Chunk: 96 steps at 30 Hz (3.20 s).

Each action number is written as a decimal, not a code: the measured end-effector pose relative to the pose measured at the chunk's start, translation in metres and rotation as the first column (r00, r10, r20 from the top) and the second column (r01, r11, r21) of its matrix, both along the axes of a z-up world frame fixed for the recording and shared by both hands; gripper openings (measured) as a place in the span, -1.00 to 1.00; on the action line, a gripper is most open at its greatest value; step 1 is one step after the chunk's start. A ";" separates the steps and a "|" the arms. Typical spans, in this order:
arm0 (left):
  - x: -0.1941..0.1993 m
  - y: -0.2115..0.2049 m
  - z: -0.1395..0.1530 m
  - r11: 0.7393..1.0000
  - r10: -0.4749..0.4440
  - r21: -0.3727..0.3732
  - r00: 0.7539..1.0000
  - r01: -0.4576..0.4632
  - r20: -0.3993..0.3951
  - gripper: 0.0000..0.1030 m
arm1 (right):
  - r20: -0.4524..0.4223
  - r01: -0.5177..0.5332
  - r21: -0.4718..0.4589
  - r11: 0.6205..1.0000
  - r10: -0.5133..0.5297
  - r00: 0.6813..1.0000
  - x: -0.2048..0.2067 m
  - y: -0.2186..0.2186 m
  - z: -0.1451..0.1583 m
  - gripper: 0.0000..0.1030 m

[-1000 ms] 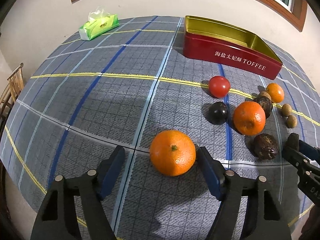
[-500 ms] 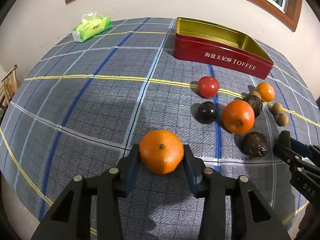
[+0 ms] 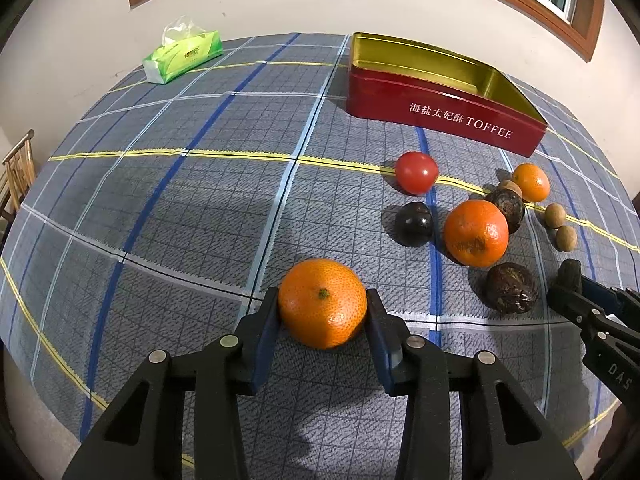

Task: Organize fruits
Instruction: 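Lower the left gripper onto the mandarin while the right gripper closes on the dark brown fruit, then carry the mandarin in the left gripper and the brown fruit in the right gripper to the tin, then open the left gripper releasing the mandarin while the right gripper drops the brown fruit into the tin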

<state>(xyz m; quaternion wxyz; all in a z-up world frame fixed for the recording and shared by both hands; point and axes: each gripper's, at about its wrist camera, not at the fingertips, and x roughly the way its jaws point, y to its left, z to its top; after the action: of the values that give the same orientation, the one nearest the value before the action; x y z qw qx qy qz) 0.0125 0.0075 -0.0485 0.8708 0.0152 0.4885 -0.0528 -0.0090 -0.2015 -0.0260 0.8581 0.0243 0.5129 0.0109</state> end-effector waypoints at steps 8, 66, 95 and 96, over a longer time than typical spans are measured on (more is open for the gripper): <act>0.002 -0.003 0.006 1.000 -0.017 0.003 1.000 0.017 0.012 -0.19 | 0.016 0.000 0.000 1.000 0.000 1.000 0.001 0.000 0.010 -0.33; 0.211 -0.068 0.053 0.993 -0.120 0.011 0.991 0.120 0.061 -0.19 | 0.100 -0.008 -0.051 0.999 0.013 0.995 0.171 -0.048 0.055 -0.33; 0.220 -0.091 0.021 0.987 -0.149 0.059 0.989 0.150 -0.010 -0.18 | 0.024 -0.003 -0.084 0.996 0.005 1.000 0.198 -0.045 0.017 -0.33; 0.219 -0.091 0.021 0.987 -0.149 0.060 0.989 0.149 -0.010 -0.18 | 0.024 -0.002 -0.082 0.997 0.004 1.000 0.198 -0.044 0.017 -0.33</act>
<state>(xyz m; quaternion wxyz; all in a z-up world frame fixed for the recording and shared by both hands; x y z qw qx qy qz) 0.2314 -0.0833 -0.0279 0.8623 0.0776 0.4897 -0.1029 0.1886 -0.2460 -0.0086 0.8645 -0.0117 0.5025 -0.0087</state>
